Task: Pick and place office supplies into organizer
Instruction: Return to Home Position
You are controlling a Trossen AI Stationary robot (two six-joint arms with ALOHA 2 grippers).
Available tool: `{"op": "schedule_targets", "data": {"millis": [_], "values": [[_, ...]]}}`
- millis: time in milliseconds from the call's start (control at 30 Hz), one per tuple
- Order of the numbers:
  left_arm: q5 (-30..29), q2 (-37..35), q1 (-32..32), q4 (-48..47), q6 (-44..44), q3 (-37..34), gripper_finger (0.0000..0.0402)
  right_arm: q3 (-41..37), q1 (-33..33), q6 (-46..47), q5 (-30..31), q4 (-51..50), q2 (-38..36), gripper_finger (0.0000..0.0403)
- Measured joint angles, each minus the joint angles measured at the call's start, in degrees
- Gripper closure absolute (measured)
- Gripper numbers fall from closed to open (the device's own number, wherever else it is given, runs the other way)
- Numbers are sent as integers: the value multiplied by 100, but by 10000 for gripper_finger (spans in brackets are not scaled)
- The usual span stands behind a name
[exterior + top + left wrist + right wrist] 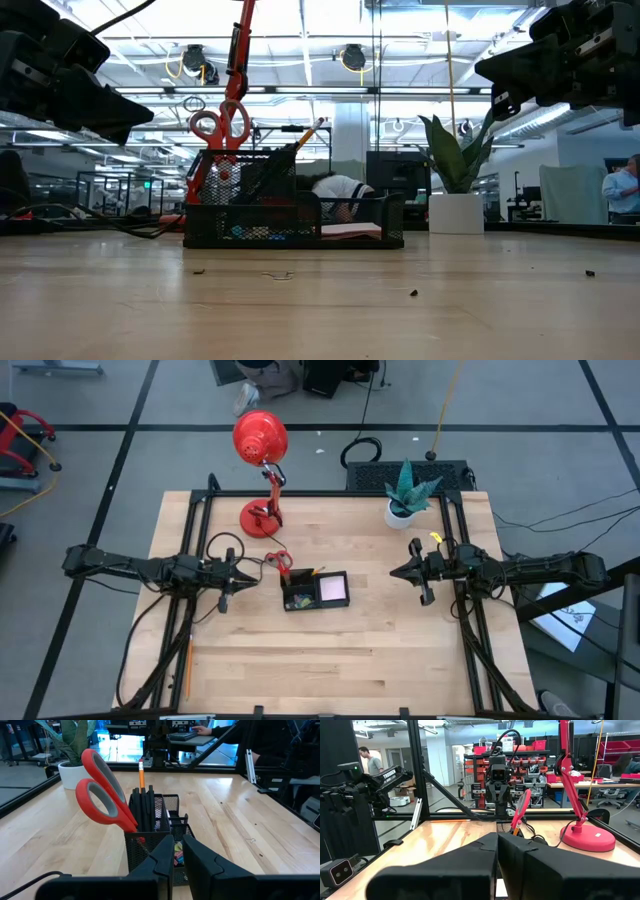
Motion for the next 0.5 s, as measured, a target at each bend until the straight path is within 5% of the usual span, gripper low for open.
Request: {"op": "schedule_targets", "data": {"millis": [500], "values": [[-2, -1, 2, 2, 0, 0, 355, 0, -2, 0, 0, 0, -1, 399]]}}
